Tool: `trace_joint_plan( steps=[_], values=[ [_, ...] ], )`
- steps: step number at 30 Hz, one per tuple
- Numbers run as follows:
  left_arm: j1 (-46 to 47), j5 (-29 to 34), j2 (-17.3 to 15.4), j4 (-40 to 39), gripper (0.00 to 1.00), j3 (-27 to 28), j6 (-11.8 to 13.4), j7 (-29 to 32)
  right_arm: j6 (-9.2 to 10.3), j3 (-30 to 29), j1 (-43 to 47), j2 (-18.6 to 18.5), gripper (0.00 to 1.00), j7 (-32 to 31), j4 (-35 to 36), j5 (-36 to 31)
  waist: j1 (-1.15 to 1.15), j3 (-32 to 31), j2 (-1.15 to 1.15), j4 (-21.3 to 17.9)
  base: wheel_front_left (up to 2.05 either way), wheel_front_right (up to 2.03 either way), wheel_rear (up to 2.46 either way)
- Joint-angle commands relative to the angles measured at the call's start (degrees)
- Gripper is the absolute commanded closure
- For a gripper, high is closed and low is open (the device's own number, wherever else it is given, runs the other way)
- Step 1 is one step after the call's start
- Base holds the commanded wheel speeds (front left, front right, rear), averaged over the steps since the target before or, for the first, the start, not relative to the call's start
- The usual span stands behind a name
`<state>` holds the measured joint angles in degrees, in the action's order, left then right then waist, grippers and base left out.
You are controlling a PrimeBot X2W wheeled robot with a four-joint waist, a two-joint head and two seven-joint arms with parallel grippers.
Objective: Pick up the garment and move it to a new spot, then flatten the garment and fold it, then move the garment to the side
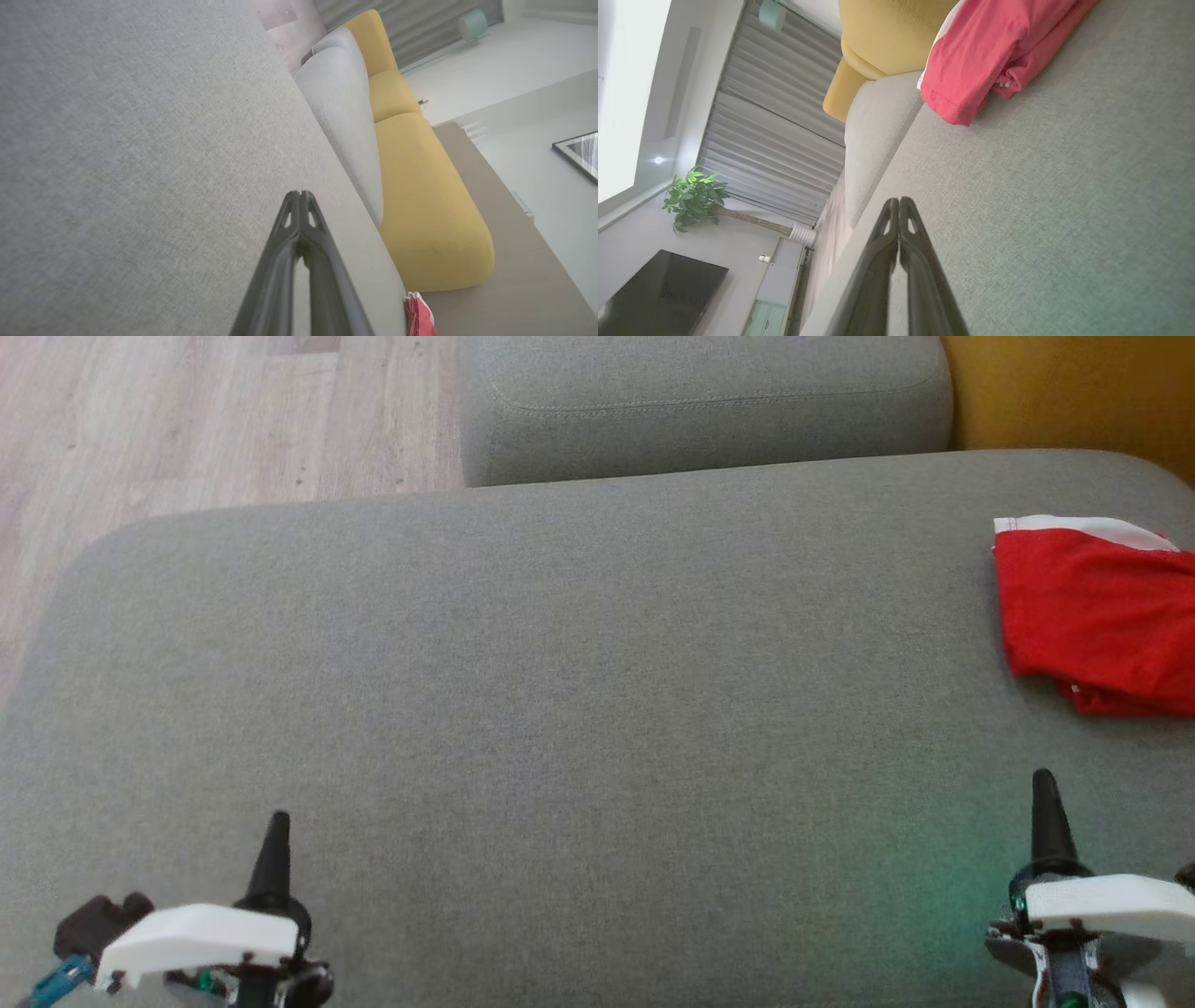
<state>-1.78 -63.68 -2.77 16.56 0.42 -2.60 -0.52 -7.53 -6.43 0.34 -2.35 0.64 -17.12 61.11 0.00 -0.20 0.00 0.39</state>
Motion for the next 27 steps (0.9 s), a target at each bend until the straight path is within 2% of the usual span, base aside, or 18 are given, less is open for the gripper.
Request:
trace_joint_plan(
  steps=[1,27],
  values=[
    [3.22,-1.2,-0.12,-2.1,1.0,1.56,-0.42,0.22,0.03,0.48,-2.98,-0.38,1.0,-0.33,2.13,1.41,0.0,0.0,0.0,0.0,0.0,0.0,0.0],
    [6.21,-18.34,-0.11,-2.35,1.0,4.42,-3.23,4.49,0.04,0.12,-5.21,-0.48,1.0,-4.61,2.74,20.04,0.0,0.24,0.0,-0.25,0.0,0.0,0.0]
  ],
)
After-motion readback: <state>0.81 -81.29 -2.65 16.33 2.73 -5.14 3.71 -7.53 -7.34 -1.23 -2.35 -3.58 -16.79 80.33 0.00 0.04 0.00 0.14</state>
